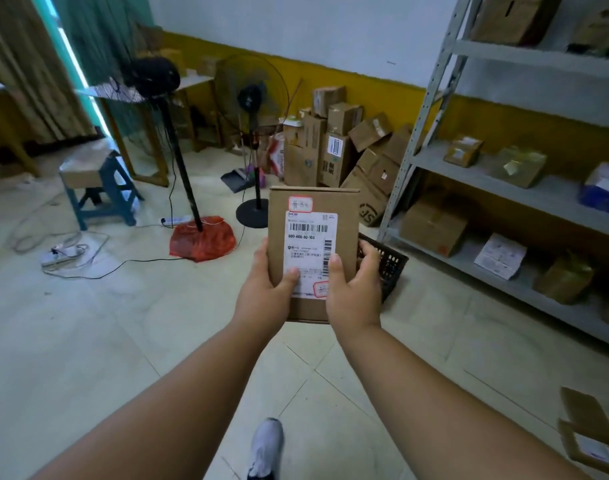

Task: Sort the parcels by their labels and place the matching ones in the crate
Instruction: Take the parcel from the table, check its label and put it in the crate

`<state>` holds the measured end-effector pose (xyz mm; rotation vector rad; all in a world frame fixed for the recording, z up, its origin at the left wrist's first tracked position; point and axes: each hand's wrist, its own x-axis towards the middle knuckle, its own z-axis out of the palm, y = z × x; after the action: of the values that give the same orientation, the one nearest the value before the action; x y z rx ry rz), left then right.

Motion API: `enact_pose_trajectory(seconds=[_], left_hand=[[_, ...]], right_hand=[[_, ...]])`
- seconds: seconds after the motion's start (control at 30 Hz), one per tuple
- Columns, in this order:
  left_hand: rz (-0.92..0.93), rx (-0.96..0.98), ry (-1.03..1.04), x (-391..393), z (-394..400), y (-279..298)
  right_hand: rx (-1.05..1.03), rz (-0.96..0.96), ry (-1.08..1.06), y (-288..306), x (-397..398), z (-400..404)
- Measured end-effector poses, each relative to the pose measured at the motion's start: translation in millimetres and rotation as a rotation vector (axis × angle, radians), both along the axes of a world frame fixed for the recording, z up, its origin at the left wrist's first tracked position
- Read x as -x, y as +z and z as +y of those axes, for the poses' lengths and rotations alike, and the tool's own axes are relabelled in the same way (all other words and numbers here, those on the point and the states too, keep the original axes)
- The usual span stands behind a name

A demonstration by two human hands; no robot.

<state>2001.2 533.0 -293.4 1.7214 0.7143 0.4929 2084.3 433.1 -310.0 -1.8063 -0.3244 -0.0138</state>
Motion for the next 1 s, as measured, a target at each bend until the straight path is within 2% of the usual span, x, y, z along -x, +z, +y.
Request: enact_pose_trajectory(seconds=[0.2,0.33,0.47,0.63,0.77,1.0], left_hand=[[0.029,-0.035,-0.218,-145.3,95.4,2.4],[0.05,-0.066,-0.366,-238.2,121.9,4.3],[0.073,-0.074,-0.464,-328.8,130.5,-18.6],[0.1,-0.088,-0.5,-450.2,130.6,-44.1],[0.114,-0.113,-0.493,-553.2,152.0,-43.4],[0.226,-0.169,-0.475,-661.4,207.5,-54.9]], right_hand=[[0.03,0.036,-0.172,4.4,-140.0,71.7],[0.074,0.083,-0.325,1.6,-218.9,88.4],[0.121,0.119,-0.411,-18.8,-296.5,91.9],[0.214,0.138,-0.392,-36.0,-415.7,89.3],[0.241,0.131,-0.35,-38.6,-520.5,109.6],[0.261,0.194,-0.31,-54.9,-629.5,157.2]])
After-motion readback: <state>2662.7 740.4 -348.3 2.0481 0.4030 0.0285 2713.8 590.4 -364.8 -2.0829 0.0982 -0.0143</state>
